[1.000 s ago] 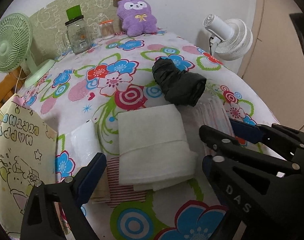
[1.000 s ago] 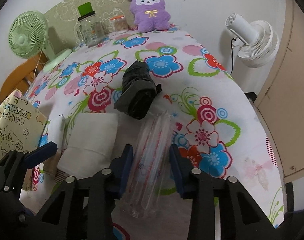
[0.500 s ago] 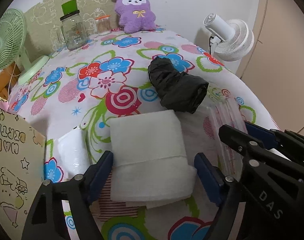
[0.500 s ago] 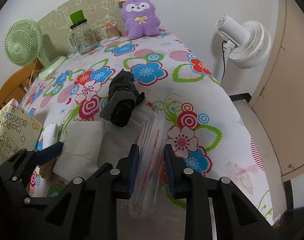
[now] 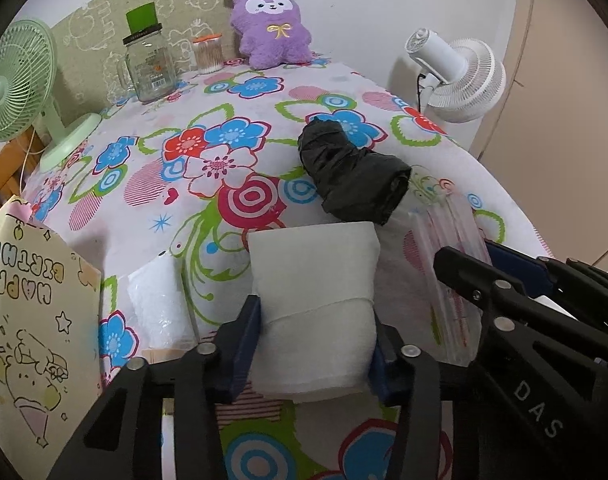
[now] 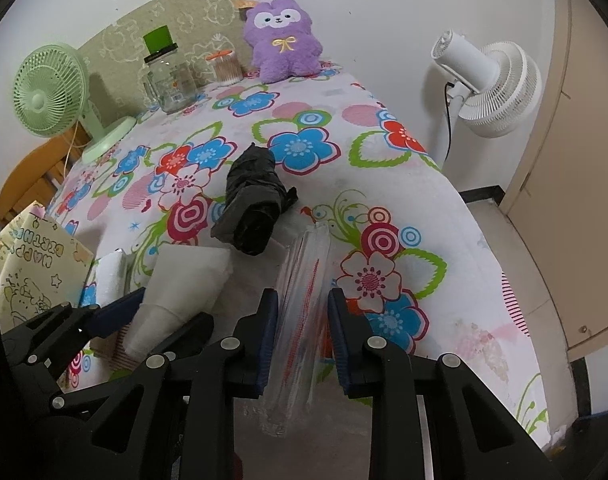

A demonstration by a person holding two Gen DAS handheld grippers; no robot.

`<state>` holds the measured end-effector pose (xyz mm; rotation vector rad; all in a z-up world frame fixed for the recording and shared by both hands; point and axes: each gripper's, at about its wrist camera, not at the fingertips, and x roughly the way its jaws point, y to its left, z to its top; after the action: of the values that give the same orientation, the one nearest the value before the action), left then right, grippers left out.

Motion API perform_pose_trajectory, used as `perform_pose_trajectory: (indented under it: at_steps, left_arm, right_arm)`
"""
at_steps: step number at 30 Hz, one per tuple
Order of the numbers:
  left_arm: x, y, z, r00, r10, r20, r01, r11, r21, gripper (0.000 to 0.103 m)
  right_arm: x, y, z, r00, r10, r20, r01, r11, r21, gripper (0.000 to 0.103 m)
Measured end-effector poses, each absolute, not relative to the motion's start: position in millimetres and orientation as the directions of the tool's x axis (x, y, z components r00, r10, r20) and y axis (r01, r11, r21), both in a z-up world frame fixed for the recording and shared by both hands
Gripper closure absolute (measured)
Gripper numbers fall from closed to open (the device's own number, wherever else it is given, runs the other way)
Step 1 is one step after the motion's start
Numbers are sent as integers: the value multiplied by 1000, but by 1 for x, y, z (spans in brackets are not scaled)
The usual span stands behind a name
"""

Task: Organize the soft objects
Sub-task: 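Lift the clear plastic bag and white towel up off the table with both grippers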

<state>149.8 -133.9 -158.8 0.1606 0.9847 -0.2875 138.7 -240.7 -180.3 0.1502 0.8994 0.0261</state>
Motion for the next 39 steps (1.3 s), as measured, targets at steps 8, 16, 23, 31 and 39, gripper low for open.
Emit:
perform_pose_trajectory:
  at_steps: [8, 16, 23, 31, 39]
  left_arm:
    - [135, -132, -148, 530, -193, -825, 318, 948, -17, 67]
    - [122, -126, -133, 562, -202, -802, 316, 949, -18, 72]
    - [110, -121, -120, 592, -205, -779, 312, 950, -12, 73]
    - [100, -114, -102, 625, -202, -754, 305, 952, -2, 74]
    - [88, -108, -81, 663, -205, -720, 302, 953, 6, 74]
  right_arm:
    - [129, -232, -169, 643, 82, -761, 23, 992, 126, 75]
    - [116, -223, -154, 669, 82, -738, 9, 993, 118, 75]
    - [105, -216, -141, 691, 80, -718, -1, 994, 110, 75]
    - [95, -206, -122, 718, 75, -692, -11, 995, 97, 75]
    - [83, -201, -101, 746, 76, -662, -20, 996, 92, 75]
